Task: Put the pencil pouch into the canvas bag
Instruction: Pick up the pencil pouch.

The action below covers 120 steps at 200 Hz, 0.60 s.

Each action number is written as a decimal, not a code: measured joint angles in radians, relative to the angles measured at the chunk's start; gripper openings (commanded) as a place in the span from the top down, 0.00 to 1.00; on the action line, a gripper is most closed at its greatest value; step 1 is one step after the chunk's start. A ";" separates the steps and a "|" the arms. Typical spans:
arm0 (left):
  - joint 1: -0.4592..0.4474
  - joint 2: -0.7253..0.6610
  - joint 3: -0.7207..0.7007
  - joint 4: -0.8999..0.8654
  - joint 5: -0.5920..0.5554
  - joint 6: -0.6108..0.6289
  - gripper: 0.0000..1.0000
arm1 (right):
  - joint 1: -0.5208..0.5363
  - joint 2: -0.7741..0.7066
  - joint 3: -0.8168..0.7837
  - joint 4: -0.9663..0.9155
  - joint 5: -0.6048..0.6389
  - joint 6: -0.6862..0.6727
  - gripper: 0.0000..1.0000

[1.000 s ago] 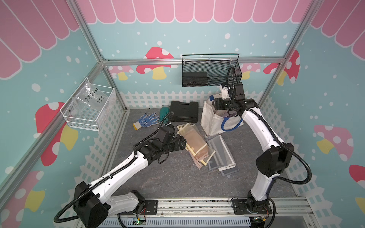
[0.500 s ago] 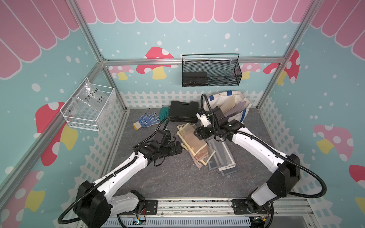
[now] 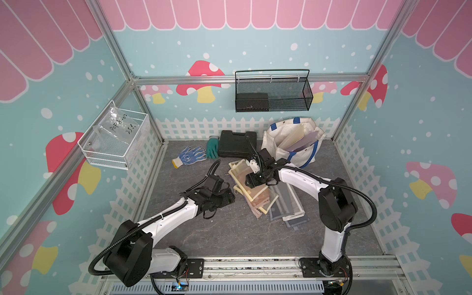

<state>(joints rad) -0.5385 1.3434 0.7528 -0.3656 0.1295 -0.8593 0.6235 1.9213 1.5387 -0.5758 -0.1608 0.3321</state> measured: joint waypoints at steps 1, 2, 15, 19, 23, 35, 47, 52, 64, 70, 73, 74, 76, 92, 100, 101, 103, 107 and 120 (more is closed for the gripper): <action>0.000 0.002 0.000 0.003 0.001 -0.002 0.16 | 0.000 0.001 0.002 0.000 0.002 0.000 0.36; 0.000 0.003 0.000 0.005 0.002 -0.002 0.16 | 0.000 0.002 0.007 -0.002 0.004 0.000 0.36; 0.000 0.022 0.000 0.040 0.014 -0.011 0.16 | 0.000 0.006 0.045 -0.010 0.029 -0.002 0.35; 0.000 0.028 0.000 0.051 0.017 -0.014 0.16 | 0.000 0.006 0.056 -0.013 0.038 -0.002 0.35; 0.000 0.033 0.000 0.062 0.021 -0.017 0.16 | 0.000 0.006 0.065 -0.016 0.042 -0.003 0.35; 0.000 0.050 0.000 0.088 0.029 -0.023 0.16 | -0.002 0.006 0.087 -0.022 0.058 -0.003 0.35; 0.000 0.074 0.005 0.111 0.037 -0.027 0.16 | -0.007 0.006 0.093 -0.025 0.070 -0.003 0.35; 0.000 0.088 0.009 0.120 0.041 -0.028 0.16 | -0.009 0.008 0.093 -0.029 0.073 -0.003 0.36; 0.000 0.125 0.027 0.139 0.048 -0.031 0.16 | -0.016 0.019 0.093 -0.036 0.075 -0.003 0.39; 0.000 0.146 0.040 0.147 0.051 -0.032 0.16 | -0.022 0.028 0.093 -0.037 0.074 -0.004 0.41; 0.000 0.155 0.047 0.151 0.054 -0.032 0.17 | -0.024 0.033 0.092 -0.037 0.073 -0.002 0.42; 0.000 0.160 0.050 0.153 0.055 -0.032 0.17 | -0.025 0.034 0.092 -0.037 0.074 -0.001 0.43; 0.000 0.168 0.055 0.158 0.055 -0.034 0.17 | -0.028 0.038 0.092 -0.037 0.073 -0.003 0.44; 0.000 0.223 0.095 0.191 0.067 -0.040 0.18 | -0.043 0.061 0.078 -0.034 0.064 0.000 0.49; 0.000 0.248 0.114 0.208 0.073 -0.044 0.19 | -0.051 0.070 0.067 -0.035 0.062 0.005 0.49; 0.000 0.253 0.117 0.211 0.073 -0.045 0.20 | -0.051 0.071 0.066 -0.035 0.062 0.007 0.49; 0.000 0.260 0.121 0.215 0.074 -0.047 0.20 | -0.053 0.073 0.064 -0.035 0.061 0.007 0.49; 0.000 0.271 0.129 0.223 0.077 -0.049 0.20 | -0.056 0.076 0.059 -0.034 0.061 0.008 0.49; 0.000 0.306 0.150 0.249 0.084 -0.054 0.21 | -0.060 0.079 0.043 -0.033 0.059 0.010 0.49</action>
<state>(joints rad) -0.5385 1.6497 0.9028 -0.1165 0.2134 -0.9131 0.5632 1.9999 1.5818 -0.6090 -0.1017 0.3424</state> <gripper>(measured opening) 0.797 0.507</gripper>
